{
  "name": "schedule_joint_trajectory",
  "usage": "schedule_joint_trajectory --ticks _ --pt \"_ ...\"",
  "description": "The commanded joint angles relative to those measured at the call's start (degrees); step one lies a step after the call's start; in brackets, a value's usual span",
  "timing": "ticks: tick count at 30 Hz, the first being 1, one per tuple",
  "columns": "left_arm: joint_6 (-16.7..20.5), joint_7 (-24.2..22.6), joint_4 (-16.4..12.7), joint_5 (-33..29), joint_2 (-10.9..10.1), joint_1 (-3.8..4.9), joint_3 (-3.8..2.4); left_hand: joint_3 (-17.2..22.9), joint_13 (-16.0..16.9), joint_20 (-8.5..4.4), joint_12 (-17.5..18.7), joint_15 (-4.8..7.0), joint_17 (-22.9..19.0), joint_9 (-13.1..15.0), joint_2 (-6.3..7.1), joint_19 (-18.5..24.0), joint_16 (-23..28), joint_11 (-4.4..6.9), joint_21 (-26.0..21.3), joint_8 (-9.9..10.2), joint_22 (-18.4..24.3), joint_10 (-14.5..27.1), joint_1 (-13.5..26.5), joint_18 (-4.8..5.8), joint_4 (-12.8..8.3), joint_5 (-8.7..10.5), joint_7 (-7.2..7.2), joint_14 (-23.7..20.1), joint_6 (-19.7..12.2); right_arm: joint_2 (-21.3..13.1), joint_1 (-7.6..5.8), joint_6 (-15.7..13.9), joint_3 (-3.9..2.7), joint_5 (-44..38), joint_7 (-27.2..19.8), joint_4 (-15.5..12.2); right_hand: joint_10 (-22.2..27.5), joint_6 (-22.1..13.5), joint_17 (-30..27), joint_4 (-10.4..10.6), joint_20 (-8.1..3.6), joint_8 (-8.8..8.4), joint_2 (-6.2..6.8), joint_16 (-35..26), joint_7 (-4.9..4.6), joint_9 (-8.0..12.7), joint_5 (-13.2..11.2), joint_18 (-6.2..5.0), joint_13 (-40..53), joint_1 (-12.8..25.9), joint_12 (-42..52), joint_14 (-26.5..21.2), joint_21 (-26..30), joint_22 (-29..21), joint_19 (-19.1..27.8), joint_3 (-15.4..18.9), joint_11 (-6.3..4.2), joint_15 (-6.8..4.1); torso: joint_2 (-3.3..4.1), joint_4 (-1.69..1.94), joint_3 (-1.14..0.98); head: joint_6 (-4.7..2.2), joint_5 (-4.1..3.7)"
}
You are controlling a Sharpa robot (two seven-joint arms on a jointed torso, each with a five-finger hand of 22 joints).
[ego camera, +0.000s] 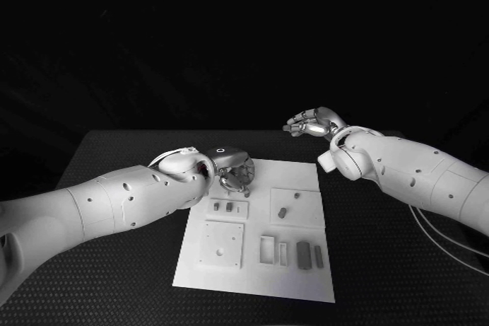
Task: Assemble the parts on the task board
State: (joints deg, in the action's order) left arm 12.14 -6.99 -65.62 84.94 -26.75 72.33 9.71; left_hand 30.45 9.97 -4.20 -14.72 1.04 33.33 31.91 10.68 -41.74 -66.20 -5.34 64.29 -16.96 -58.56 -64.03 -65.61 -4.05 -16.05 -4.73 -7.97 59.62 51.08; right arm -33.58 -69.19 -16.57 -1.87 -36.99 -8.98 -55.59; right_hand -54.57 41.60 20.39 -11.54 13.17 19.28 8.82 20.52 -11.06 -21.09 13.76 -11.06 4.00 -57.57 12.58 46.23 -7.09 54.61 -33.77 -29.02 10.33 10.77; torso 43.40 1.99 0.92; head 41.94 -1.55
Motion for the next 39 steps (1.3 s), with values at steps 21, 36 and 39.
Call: schedule_joint_trajectory --ticks 21,36,39 --pt "-2.3 -0.7 4.0 6.4 2.7 -2.01 0.18 0.6 -0.1 -2.91 2.1 0.53 0.8 -0.6 -1.95 -2.2 -4.7 0.50 2.6 -0.2 -1.0 -2.4 -1.5 -1.96 -0.1 -1.78 0.01 2.4 1.8 -0.3 -0.01 0.4 -0.01 0.1 -0.5 -0.9 0.0 -0.5 -0.1 0.0 0.14 0.27 -0.33 0.4 -1.42 0.1 0.3 0.34 -0.1 0.1 -0.4 -0.4 0.3 0.1 0.3 0.4 0.07 -0.03 0.13 -0.06 -0.02 0.43 -0.63" --pt "-2.8 -1.1 4.9 6.5 3.3 -2.50 0.15 2.3 0.4 -3.58 2.2 1.40 0.7 -1.0 -3.30 -3.1 -6.8 1.40 3.9 -0.5 -1.4 -5.1 -1.8 -2.15 0.3 -1.33 0.63 3.5 4.0 -0.2 -0.02 0.4 -0.01 0.1 -0.6 -0.9 -0.1 -0.5 -0.1 0.0 0.14 0.28 -0.31 0.4 -1.42 0.1 0.3 0.33 -0.1 0.1 -0.4 -0.5 0.4 0.2 0.3 0.4 0.07 -0.02 -0.02 0.04 -0.02 0.91 -0.86" --pt "-2.7 -1.0 5.1 6.5 3.4 -2.57 0.14 2.3 0.4 -3.65 2.4 1.46 0.6 -1.1 -3.51 -3.1 -7.1 1.44 4.0 -0.4 -1.4 -5.3 -1.5 -2.14 0.5 -1.29 0.66 3.6 4.1 -0.1 -0.02 0.4 -0.01 0.1 -0.6 -1.0 -0.1 -0.5 -0.1 0.0 0.14 0.28 -0.31 0.4 -1.42 0.1 0.3 0.33 -0.1 0.1 -0.4 -0.5 0.4 0.2 0.3 0.4 0.07 -0.02 -0.01 0.00 -0.03 0.91 -0.85"
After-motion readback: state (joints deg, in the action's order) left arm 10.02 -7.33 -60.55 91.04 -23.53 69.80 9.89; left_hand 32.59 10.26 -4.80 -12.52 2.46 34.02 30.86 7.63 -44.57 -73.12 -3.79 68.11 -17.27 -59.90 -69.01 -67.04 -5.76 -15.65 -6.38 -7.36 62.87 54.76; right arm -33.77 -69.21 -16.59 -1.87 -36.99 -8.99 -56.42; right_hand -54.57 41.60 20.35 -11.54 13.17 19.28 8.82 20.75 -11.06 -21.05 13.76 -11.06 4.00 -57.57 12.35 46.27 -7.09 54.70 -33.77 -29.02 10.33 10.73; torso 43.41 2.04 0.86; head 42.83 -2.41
